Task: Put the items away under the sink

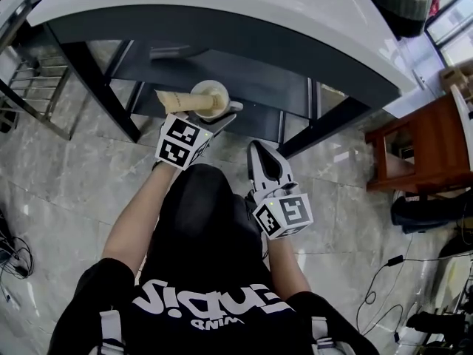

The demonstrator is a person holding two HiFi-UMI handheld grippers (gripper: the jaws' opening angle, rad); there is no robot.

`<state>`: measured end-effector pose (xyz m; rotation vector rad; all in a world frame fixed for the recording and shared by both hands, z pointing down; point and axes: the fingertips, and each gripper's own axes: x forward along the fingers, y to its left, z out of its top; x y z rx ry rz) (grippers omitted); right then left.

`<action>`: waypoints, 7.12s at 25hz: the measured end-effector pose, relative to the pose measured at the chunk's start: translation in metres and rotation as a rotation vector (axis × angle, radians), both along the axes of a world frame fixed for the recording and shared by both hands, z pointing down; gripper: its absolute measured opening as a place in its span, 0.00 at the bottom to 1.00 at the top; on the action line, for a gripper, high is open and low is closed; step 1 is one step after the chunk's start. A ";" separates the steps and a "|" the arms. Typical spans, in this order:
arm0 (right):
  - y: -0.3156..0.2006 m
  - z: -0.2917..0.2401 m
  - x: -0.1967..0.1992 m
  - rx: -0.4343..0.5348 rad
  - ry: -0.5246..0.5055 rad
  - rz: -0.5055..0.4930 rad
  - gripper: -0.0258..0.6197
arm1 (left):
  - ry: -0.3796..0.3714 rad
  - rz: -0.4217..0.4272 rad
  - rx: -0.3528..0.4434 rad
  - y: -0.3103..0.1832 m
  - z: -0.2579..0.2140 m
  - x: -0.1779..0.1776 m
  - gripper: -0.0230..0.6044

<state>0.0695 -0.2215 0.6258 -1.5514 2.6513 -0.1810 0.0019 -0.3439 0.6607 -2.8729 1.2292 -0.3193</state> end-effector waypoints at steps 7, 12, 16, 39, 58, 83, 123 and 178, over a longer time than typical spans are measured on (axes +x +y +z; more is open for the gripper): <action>-0.004 0.001 0.004 -0.007 -0.007 0.003 0.07 | -0.028 -0.005 -0.023 -0.023 0.014 0.009 0.78; -0.006 0.004 0.004 -0.012 -0.008 -0.002 0.07 | -0.050 -0.027 -0.026 -0.044 0.017 0.011 0.78; -0.007 0.005 0.007 -0.017 -0.010 0.000 0.07 | -0.055 -0.040 -0.038 -0.055 0.018 0.015 0.78; -0.010 0.010 0.015 -0.028 -0.017 0.004 0.07 | -0.067 -0.099 -0.069 -0.089 0.022 0.035 0.78; -0.011 0.015 0.020 -0.042 -0.021 0.004 0.07 | -0.009 -0.268 -0.054 -0.106 0.023 0.027 0.78; -0.012 0.013 0.023 -0.039 -0.023 0.015 0.07 | -0.004 -0.350 -0.018 -0.108 0.023 0.024 0.78; -0.004 0.013 -0.016 -0.034 -0.003 -0.043 0.07 | 0.132 -0.236 -0.034 0.043 0.007 -0.044 0.18; 0.074 -0.488 -0.035 -0.173 0.005 -0.088 0.07 | 0.186 0.049 -0.153 0.187 -0.510 -0.078 0.07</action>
